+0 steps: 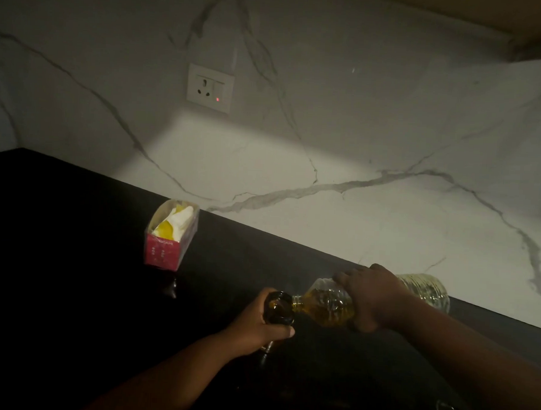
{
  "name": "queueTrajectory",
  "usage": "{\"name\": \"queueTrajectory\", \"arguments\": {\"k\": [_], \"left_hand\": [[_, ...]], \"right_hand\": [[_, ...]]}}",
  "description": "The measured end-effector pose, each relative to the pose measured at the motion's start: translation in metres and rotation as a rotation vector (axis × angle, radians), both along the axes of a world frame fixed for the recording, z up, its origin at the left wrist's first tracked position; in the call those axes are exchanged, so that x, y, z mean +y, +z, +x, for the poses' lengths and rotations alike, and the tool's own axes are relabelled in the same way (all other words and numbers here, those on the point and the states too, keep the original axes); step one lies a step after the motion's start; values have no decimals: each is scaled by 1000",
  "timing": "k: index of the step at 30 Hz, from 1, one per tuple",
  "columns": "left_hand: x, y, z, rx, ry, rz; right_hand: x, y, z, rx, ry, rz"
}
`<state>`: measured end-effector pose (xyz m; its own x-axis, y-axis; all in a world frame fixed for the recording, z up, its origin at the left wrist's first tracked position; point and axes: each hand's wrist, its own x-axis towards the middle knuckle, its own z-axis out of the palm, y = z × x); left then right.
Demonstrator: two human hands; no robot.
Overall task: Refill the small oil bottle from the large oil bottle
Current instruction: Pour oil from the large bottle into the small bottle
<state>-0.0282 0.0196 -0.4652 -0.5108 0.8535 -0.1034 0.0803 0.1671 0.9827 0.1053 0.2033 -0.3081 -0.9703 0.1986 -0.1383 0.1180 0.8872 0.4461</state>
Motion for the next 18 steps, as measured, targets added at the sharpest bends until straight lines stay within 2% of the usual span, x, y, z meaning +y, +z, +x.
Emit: {"name": "queueTrajectory", "arguments": {"k": [18], "left_hand": [[1, -3, 0, 17, 6, 24]], "right_hand": [[2, -1, 0, 10, 3, -16]]}}
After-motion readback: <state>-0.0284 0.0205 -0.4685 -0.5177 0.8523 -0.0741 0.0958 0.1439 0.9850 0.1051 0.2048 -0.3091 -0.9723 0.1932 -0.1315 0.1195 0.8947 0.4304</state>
